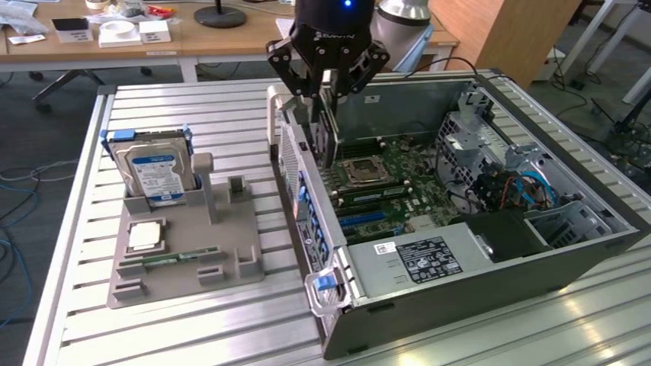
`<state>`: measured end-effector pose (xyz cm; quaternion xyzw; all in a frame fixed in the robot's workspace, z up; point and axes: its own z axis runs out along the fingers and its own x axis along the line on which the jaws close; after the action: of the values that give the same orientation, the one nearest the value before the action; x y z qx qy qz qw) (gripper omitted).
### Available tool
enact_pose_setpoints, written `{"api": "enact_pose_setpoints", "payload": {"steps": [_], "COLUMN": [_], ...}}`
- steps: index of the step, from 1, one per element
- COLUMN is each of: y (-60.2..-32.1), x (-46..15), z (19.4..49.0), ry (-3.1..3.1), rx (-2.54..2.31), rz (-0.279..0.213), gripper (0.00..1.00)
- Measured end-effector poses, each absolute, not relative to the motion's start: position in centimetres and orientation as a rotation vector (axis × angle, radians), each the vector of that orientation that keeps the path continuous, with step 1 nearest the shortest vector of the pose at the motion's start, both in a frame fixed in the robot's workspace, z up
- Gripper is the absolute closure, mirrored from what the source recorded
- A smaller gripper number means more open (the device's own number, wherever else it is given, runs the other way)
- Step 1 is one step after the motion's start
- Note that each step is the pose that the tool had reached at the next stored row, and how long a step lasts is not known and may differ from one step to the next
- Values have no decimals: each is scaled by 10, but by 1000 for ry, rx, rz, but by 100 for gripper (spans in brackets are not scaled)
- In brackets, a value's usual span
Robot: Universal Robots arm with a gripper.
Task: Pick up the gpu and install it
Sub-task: 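Pick up the gpu and move the gpu toward the slot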
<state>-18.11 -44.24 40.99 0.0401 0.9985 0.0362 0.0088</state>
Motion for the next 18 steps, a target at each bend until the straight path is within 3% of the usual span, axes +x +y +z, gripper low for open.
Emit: {"api": "enact_pose_setpoints", "payload": {"steps": [18], "y": [-442], "x": [-142], "z": [410], "ry": [3119], "rx": [125], "rz": [116], "gripper": [73]}}
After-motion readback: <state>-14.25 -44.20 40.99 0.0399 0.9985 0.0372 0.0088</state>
